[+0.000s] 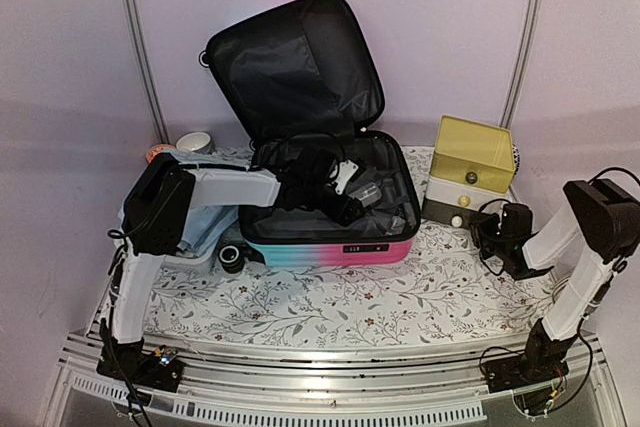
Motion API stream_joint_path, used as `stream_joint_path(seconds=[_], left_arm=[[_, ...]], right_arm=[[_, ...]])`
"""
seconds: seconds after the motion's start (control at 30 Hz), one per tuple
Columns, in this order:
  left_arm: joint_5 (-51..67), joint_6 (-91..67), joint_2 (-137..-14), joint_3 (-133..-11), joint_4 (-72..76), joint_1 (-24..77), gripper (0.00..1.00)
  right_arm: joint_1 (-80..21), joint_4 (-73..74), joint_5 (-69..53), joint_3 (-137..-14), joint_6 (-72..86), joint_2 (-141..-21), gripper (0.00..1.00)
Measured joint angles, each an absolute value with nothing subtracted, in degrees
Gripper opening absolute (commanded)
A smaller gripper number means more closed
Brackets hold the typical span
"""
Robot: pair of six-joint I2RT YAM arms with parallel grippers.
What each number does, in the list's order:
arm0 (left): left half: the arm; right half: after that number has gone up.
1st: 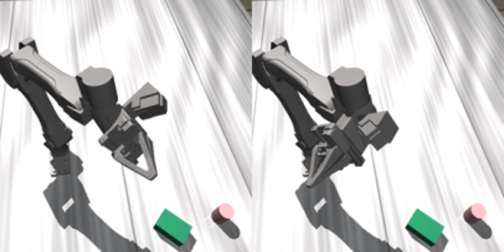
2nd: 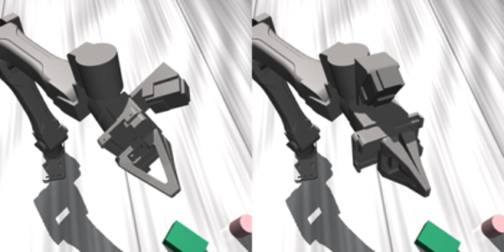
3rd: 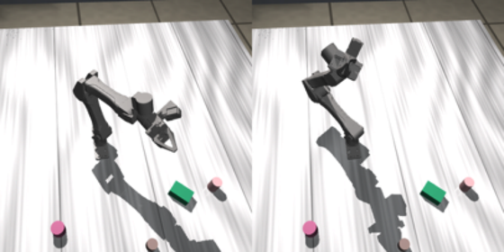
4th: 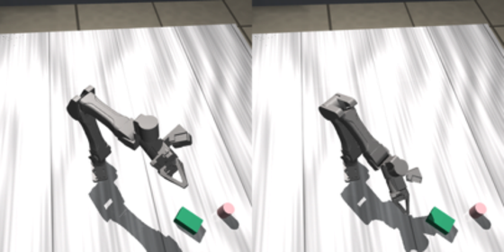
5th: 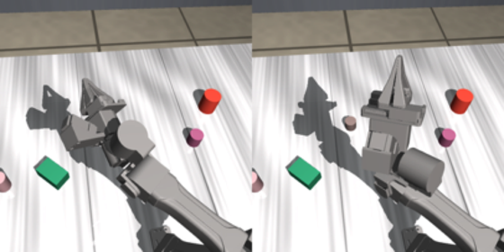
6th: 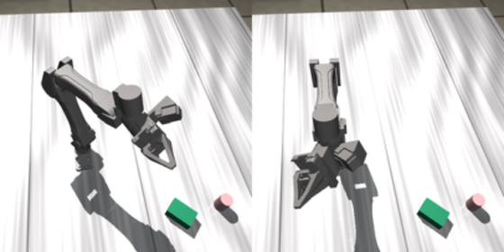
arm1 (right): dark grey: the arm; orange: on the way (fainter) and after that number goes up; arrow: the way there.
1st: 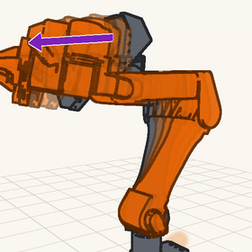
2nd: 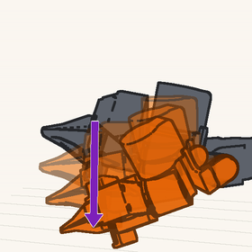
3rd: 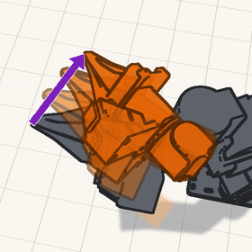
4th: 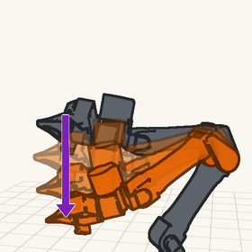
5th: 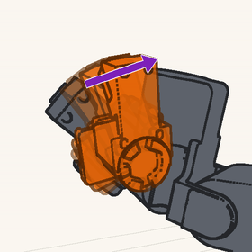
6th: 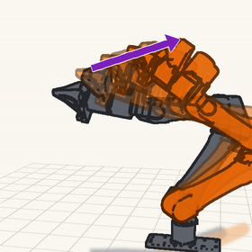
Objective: Open, take out, and arrange the luggage
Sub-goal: Close the drawer in the storage box, then pick up the makeup from the opened luggage.
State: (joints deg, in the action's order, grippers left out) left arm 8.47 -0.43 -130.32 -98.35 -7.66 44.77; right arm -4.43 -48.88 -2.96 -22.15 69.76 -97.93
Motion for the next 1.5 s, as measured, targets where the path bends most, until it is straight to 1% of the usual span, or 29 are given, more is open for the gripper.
stream_joint_path(seconds=[0.23,0.37,0.43,0.5,0.67,0.77,0.9,1.0,1.17,1.37,1.4,1.5], left_arm=[[8.6,-0.4,-128.6,-97.4,-6.0,44.5,0.72],[8.6,-0.6,-130.6,-100.0,-6.6,44.1,0.72],[8.6,-0.6,-132.0,-101.7,-6.6,43.7,0.74],[8.7,-0.6,-133.3,-103.2,-6.9,43.4,0.77],[9.8,-0.1,-136.0,-105.4,-6.8,42.7,0.76],[10.1,0.2,-136.5,-105.9,-7.6,42.7,0.75],[9.9,0.3,-136.3,-105.5,-6.9,42.7,0.78],[9.8,0.2,-133.1,-99.1,-5.1,42.7,0.79],[11.0,1.5,-123.7,-87.5,-4.7,42.6,0.80],[14.5,6.1,-116.7,-84.8,-4.9,40.9,0.82],[14.9,6.7,-116.1,-84.4,-4.9,40.2,0.83],[16.6,7.5,-115.7,-82.9,-4.0,37.8,0.84]], right_arm=[[-4.3,-57.4,-2.6,-19.3,71.9,-99.2,0.02],[-3.8,-60.2,-1.3,-16.0,71.6,-95.3,0.03],[-3.7,-61.0,-1.0,-14.7,70.9,-92.7,0.05],[-3.7,-61.8,-0.9,-13.4,69.8,-89.4,0.10],[-3.7,-61.8,-0.7,-11.3,66.5,-81.8,0.23],[-3.7,-60.7,-0.7,-10.7,64.2,-77.0,0.27],[-3.7,-57.9,-0.6,-10.0,60.9,-69.8,0.29],[-3.7,-55.6,-0.5,-9.7,58.5,-65.5,0.32],[-3.7,-52.3,-0.5,-8.8,54.5,-59.4,0.36],[-3.7,-50.0,-1.3,-7.6,50.8,-55.1,0.43],[-3.7,-49.9,-1.8,-7.5,50.1,-54.8,0.45],[-3.7,-49.7,-3.2,-7.5,48.6,-54.6,0.60]])
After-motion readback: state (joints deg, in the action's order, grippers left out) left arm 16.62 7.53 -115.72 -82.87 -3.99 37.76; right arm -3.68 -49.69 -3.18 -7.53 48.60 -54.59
